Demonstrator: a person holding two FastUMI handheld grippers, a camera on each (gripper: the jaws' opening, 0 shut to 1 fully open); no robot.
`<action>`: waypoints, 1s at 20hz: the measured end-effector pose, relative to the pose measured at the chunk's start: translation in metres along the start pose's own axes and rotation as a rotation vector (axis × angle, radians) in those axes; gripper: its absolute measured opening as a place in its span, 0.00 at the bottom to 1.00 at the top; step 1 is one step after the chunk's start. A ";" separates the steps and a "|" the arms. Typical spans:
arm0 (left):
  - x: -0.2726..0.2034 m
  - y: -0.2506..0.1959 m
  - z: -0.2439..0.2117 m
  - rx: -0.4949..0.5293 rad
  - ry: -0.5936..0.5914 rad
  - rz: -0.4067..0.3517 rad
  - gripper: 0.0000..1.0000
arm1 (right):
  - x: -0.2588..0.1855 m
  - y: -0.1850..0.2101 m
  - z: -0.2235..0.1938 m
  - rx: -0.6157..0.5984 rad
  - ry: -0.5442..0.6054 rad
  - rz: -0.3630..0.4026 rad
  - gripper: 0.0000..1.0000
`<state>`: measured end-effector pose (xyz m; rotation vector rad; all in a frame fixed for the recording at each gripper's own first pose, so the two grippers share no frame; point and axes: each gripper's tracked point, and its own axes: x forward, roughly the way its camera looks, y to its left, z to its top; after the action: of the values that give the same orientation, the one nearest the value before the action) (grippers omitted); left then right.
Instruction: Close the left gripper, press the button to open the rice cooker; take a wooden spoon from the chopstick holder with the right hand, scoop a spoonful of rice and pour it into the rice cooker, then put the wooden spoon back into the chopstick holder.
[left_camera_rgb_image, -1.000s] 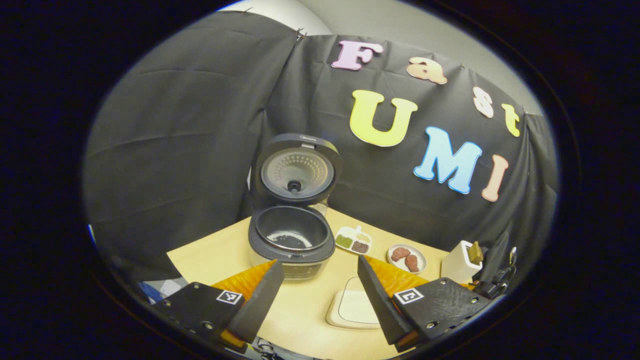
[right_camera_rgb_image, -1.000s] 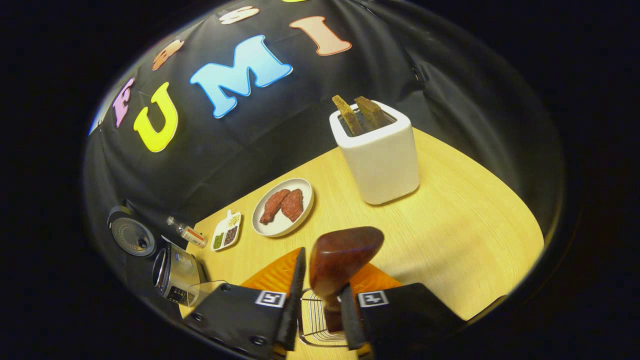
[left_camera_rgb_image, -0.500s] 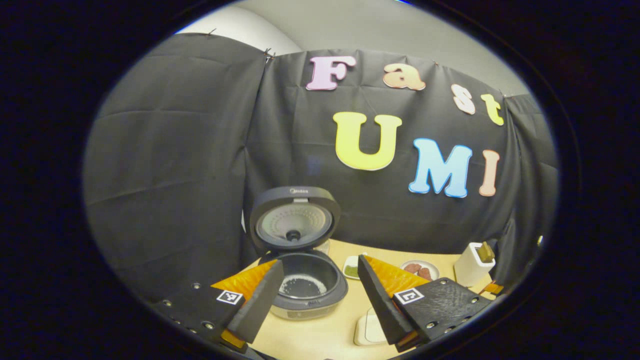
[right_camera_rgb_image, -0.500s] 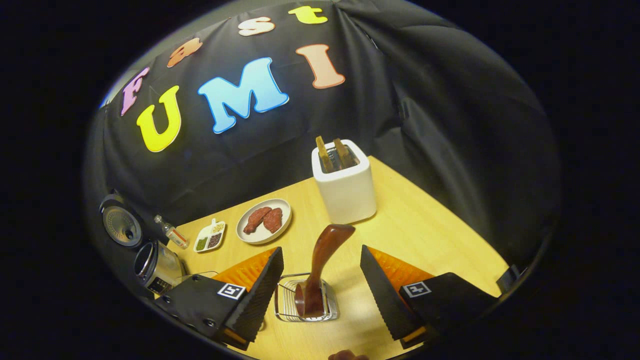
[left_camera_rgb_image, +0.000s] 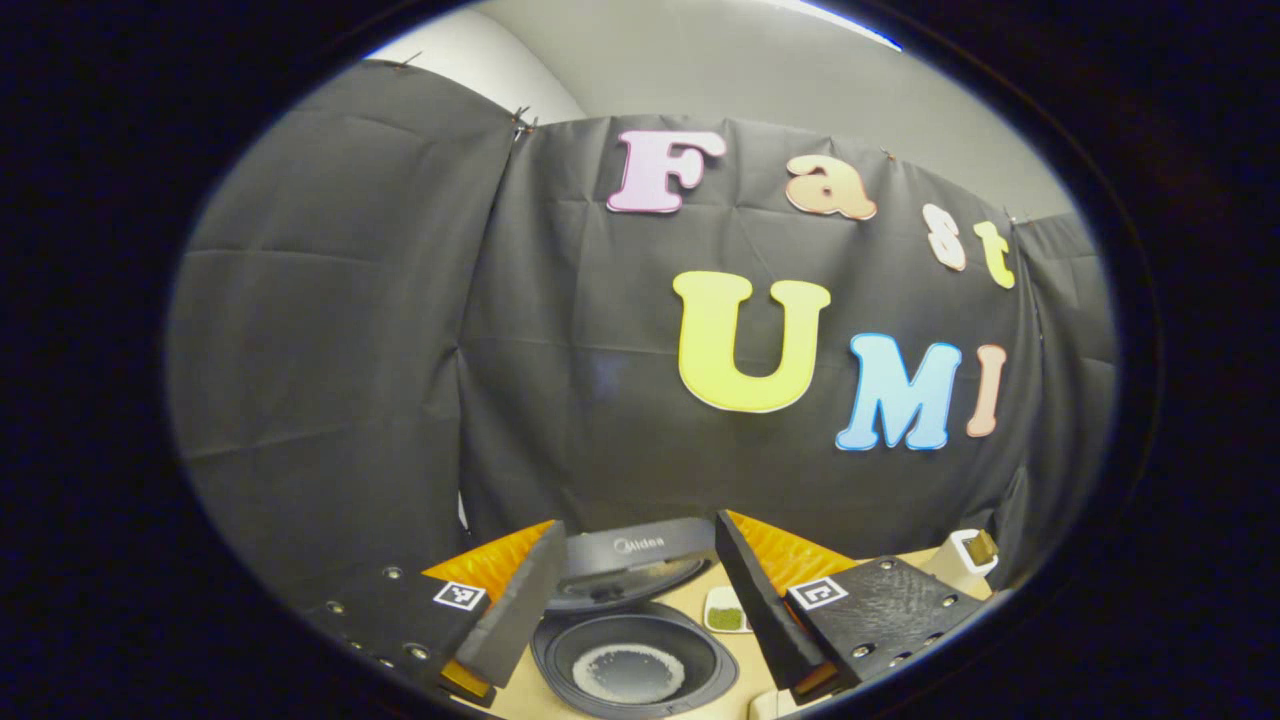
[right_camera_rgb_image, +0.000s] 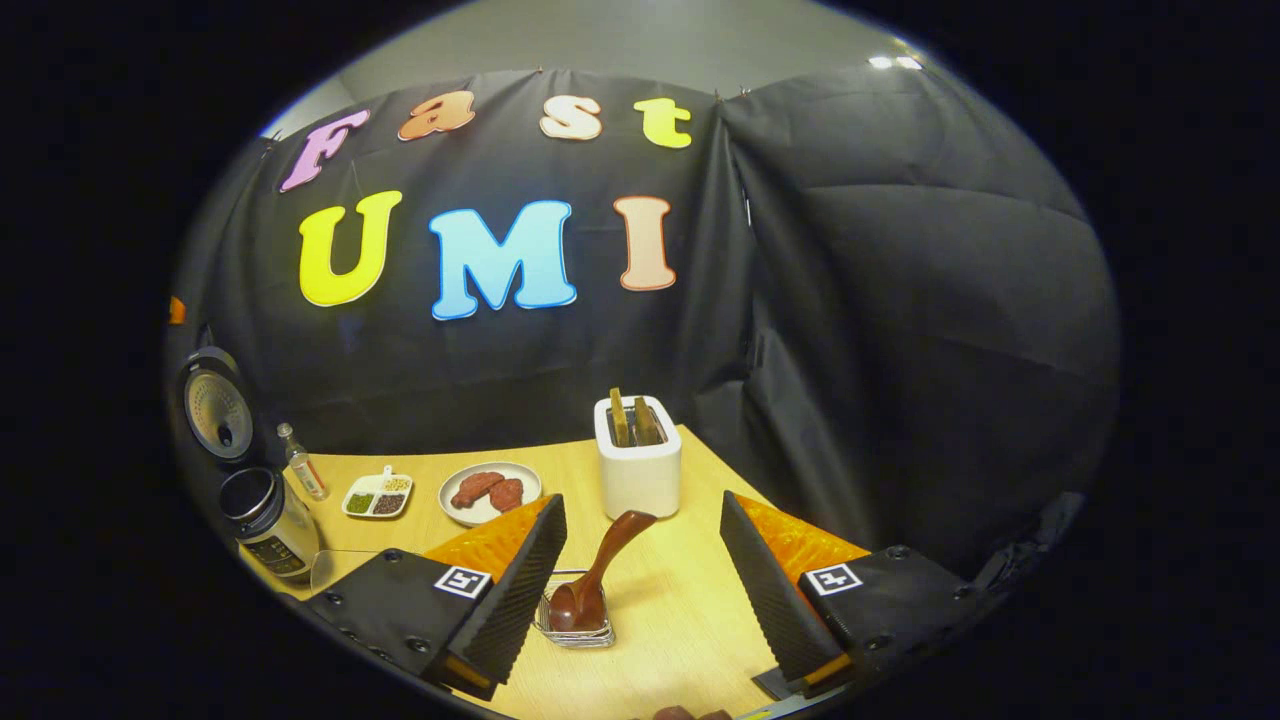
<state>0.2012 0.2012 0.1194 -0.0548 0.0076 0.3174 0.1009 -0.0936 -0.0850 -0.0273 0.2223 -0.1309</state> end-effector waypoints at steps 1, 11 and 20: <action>0.017 0.004 0.000 -0.008 0.015 -0.009 0.92 | -0.008 0.000 0.005 -0.007 -0.014 -0.013 0.98; 0.118 0.021 -0.068 -0.043 0.342 -0.020 0.96 | -0.065 0.018 0.021 0.019 -0.090 -0.077 0.98; 0.051 -0.016 -0.144 -0.069 0.591 -0.106 0.96 | -0.043 0.038 -0.016 0.085 -0.014 -0.014 0.98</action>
<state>0.2545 0.1943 -0.0243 -0.2148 0.5785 0.1864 0.0608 -0.0507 -0.0931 0.0549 0.2020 -0.1537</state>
